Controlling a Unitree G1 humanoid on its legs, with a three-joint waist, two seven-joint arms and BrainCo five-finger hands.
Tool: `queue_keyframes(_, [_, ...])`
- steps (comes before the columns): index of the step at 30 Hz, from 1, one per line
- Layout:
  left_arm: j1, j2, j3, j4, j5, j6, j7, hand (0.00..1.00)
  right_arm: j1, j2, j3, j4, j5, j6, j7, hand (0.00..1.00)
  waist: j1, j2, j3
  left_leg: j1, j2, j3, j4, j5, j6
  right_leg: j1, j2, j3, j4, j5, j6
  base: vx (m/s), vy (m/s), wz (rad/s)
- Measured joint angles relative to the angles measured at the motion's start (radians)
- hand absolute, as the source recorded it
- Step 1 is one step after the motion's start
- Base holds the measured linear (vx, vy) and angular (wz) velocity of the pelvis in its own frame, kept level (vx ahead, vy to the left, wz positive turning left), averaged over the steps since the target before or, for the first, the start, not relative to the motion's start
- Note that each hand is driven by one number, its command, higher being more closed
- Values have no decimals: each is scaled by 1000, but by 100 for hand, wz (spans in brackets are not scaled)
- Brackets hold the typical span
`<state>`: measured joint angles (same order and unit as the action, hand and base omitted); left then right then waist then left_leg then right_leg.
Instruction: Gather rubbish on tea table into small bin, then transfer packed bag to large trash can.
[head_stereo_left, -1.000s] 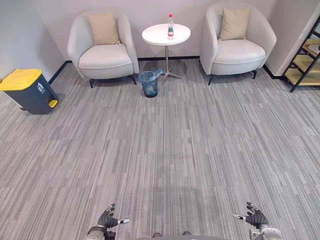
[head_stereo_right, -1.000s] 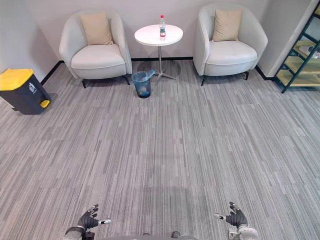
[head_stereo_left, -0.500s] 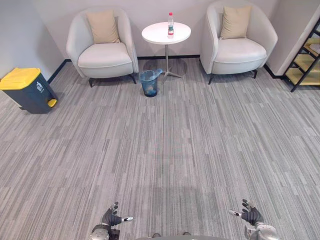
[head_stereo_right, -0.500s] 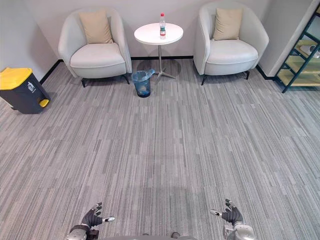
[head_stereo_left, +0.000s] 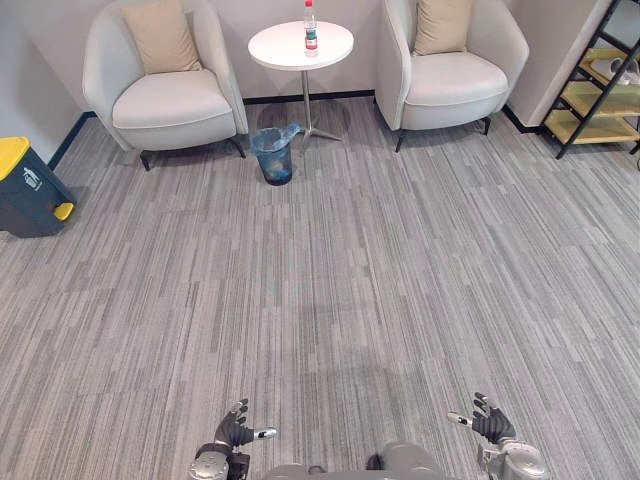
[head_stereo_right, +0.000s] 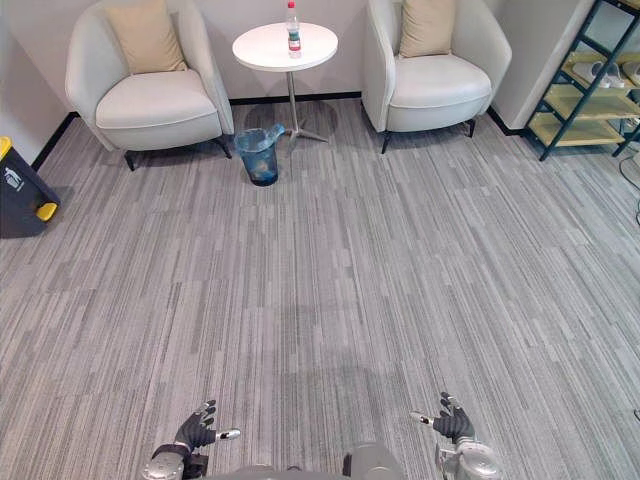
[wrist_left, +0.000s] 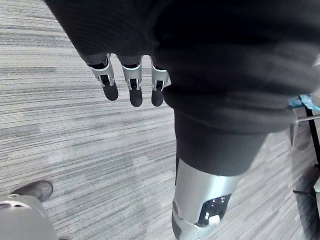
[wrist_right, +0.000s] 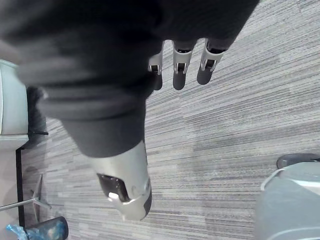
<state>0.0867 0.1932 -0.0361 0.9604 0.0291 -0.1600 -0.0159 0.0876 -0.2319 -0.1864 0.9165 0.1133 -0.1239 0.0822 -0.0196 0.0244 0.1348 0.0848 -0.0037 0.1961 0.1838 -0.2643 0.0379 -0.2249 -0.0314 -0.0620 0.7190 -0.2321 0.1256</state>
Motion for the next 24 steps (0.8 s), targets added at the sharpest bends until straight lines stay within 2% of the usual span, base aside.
queue_keyframes(2, [-13,12,-2,-3,0,2,4,0,-3,2,1,0,-1,3,0,0,-12,-2,17,30,-9,-25,8,-18,10,-55,-31,-36,103,-58,-11,303,-13,44])
queue_keyframes(3, [-28,16,-2,-5,0,3,8,0,-12,-3,1,-2,-1,3,0,0,-20,-2,32,53,-1,-47,4,-26,8,-74,-43,-69,95,-79,-34,277,-36,47])
queue_keyframes(4, [-33,17,-2,-7,0,3,12,0,-17,-6,2,-2,-1,3,0,0,-22,14,42,60,6,-56,0,-28,6,-90,-42,-81,77,-83,-42,349,-83,50])
queue_keyframes(5, [-54,15,-2,-9,-1,3,17,0,-31,-22,7,-4,0,3,-1,0,-28,13,52,86,32,-69,-18,-29,4,-121,-39,-110,-14,-76,-51,312,-109,38])
queue_keyframes(7, [-68,16,-2,-9,-6,3,17,0,-36,-35,9,-17,0,3,-1,0,-31,24,60,106,54,-80,-36,-30,-6,-145,-35,-128,-164,-31,-63,378,-140,36])
queue_keyframes(8, [-68,22,-2,-9,-16,0,17,0,-33,-40,9,-34,2,2,-1,0,-36,10,57,125,52,-86,-43,-43,-43,-144,-39,-125,-294,95,-78,444,-166,24])
queue_keyframes(9, [-67,15,-2,0,-17,1,18,0,-34,-53,8,-35,2,4,-4,0,-37,20,62,156,76,-94,-43,-66,-79,-133,-29,-136,-274,174,-170,453,-178,12])
queue_keyframes(10, [-65,14,-2,3,-17,1,16,0,-40,-54,7,-40,3,4,-10,0,-38,28,58,156,90,-91,-35,-64,-84,-134,-20,-142,-262,154,-174,438,-208,1])
queue_keyframes(11, [-65,14,-2,5,-17,1,16,0,-52,-53,7,-46,3,2,-17,0,-45,30,56,143,105,-99,7,-47,-114,-125,-12,-153,-251,120,-191,398,-234,7])
queue_keyframes(13, [-74,5,2,5,-17,0,17,0,-59,-53,7,-43,3,2,-17,0,-46,36,58,71,129,-115,202,-15,-168,-67,12,-165,-294,97,-209,409,-245,14])
queue_keyframes(14, [-69,-4,9,5,-17,0,18,0,-56,-54,23,-42,3,3,-17,0,-46,42,61,-20,161,-135,437,57,-202,20,37,-174,-367,97,-212,425,-223,11])
queue_keyframes(15, [-64,-8,9,5,-17,1,17,0,-52,-54,36,-43,5,3,-18,0,-46,44,64,-61,185,-144,556,67,-203,73,49,-177,-407,101,-218,498,-233,4])
queue_keyframes(16, [-58,-16,10,3,-17,1,18,0,-33,-50,51,-51,17,2,-18,0,-37,41,66,-129,245,-102,776,64,-198,192,74,-178,-488,106,-230,462,-195,-8])
queue_keyframes(18, [-59,-27,10,-1,-17,2,18,0,-21,-49,48,-71,35,-1,-20,0,-14,29,74,-210,295,-42,874,48,-167,290,87,-157,-561,105,-235,380,-134,-20])
queue_keyframes(19, [-64,-33,18,-4,-17,4,18,0,-32,-48,46,-72,39,-2,-24,0,-12,32,75,-289,302,-15,856,31,-142,338,85,-149,-599,106,-235,324,-56,-19])
queue_keyframes(21, [-69,-36,33,-8,-18,4,22,0,-36,-45,45,-70,44,-1,-30,0,1,32,78,-346,293,20,771,20,-133,363,77,-130,-619,106,-235,302,33,-29])
queue_keyframes(23, [-73,-36,36,-8,-18,4,25,0,-44,-30,37,-71,44,-1,-36,0,12,19,88,-372,232,36,564,22,-129,397,49,-118,-643,101,-226,296,119,-28])
queue_keyframes(24, [-74,-37,36,-8,-18,4,25,0,-40,-25,36,-71,44,-2,-37,0,14,10,93,-372,176,32,386,34,-140,419,26,-112,-655,89,-206,254,125,-10])
